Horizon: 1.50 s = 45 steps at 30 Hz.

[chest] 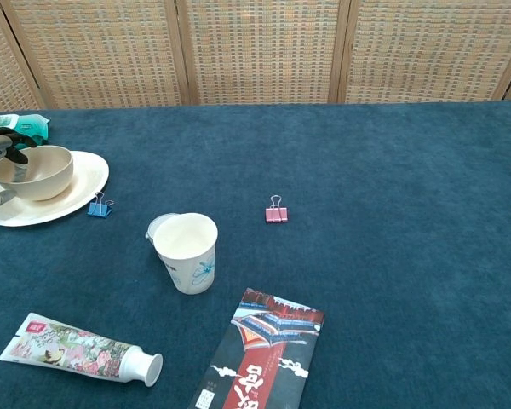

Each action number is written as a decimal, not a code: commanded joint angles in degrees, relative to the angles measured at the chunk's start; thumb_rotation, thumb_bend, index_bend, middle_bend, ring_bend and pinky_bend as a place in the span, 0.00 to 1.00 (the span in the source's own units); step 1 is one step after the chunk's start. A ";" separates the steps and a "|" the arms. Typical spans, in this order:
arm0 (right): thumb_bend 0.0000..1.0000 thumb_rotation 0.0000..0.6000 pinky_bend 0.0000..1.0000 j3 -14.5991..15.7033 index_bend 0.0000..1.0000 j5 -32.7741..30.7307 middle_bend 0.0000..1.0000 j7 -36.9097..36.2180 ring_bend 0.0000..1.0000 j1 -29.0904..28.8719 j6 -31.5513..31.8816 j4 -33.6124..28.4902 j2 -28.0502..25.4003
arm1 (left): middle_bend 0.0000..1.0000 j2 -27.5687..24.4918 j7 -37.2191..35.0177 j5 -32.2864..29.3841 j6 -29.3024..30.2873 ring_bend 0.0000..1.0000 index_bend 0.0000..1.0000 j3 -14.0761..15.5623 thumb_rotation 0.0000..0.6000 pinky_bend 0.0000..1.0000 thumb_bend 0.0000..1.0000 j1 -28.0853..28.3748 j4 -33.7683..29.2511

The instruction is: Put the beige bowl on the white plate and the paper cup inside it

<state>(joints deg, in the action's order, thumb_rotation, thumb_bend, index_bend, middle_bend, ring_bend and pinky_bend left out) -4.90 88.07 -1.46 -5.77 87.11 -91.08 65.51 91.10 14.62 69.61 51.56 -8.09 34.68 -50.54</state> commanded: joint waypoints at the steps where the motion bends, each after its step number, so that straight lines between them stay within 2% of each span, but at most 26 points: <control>1: 0.15 1.00 0.00 -0.05 0.00 -0.04 0.00 -0.11 0.00 -0.01 0.00 0.05 0.00 | 0.07 0.53 0.63 0.00 -0.24 0.00 0.59 0.23 1.00 0.11 0.42 0.15 0.83; 4: 0.15 1.00 0.00 0.04 0.00 0.23 0.00 -0.07 0.00 0.01 0.11 0.04 0.01 | 0.01 0.68 0.73 -1.15 -0.53 0.00 0.43 -0.27 1.00 0.05 0.26 -0.13 0.95; 7: 0.15 1.00 0.00 0.06 0.00 0.30 0.00 -0.02 0.00 0.07 0.24 -0.01 0.01 | 0.00 0.16 0.82 -1.65 -0.49 0.00 0.28 -0.54 1.00 0.02 0.13 -0.34 0.19; 11: 0.15 1.00 0.00 -0.02 0.00 0.30 0.00 -0.03 0.00 0.11 0.43 -0.02 0.04 | 0.00 -2.16 0.02 -1.92 -0.50 0.00 0.19 -0.87 1.00 0.02 0.01 -0.68 -2.94; 14: 0.15 1.00 0.00 -0.02 0.00 0.39 0.00 0.00 0.00 0.11 0.50 -0.03 0.09 | 0.00 -5.78 -0.80 -1.09 0.73 0.00 0.16 -1.12 1.00 0.02 0.00 -1.09 -7.38; 19: 0.15 1.00 0.00 0.07 0.00 0.57 0.00 0.19 0.00 0.11 0.55 -0.06 0.14 | 0.00 -10.77 -2.49 0.47 4.08 0.00 0.16 -1.95 1.00 0.02 0.00 -1.97 -14.72; 25: 0.15 1.00 0.00 0.23 0.00 0.90 0.00 0.37 0.00 0.11 0.57 -0.24 0.14 | 0.00 -17.51 -4.34 4.95 9.75 0.00 0.17 -3.09 1.00 0.02 0.01 -2.68 -26.55; 31: 0.15 1.00 0.00 0.25 0.00 0.96 0.00 0.34 0.00 0.17 0.68 -0.37 0.00 | 0.00 -22.01 -3.19 10.57 12.30 0.00 0.22 -2.25 1.00 0.04 0.05 -2.37 -38.10; 37: 0.15 1.00 0.00 0.14 0.00 0.93 0.00 0.03 0.00 0.30 1.00 -0.33 -0.09 | 0.00 -21.02 -0.27 13.40 11.86 0.00 0.26 -0.80 1.00 0.05 0.06 -1.13 -43.68; 45: 0.15 1.00 0.00 -0.35 0.00 0.05 0.00 0.05 0.00 0.46 1.23 -0.25 -0.13 | 0.00 -16.79 1.13 16.70 9.96 0.00 0.33 2.27 1.00 0.05 0.10 0.21 -44.76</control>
<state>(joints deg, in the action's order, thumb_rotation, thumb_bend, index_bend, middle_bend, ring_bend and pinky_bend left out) -5.23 88.15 -1.43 -5.32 88.31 -91.31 65.39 73.57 15.46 85.78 61.99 -6.42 34.58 -95.20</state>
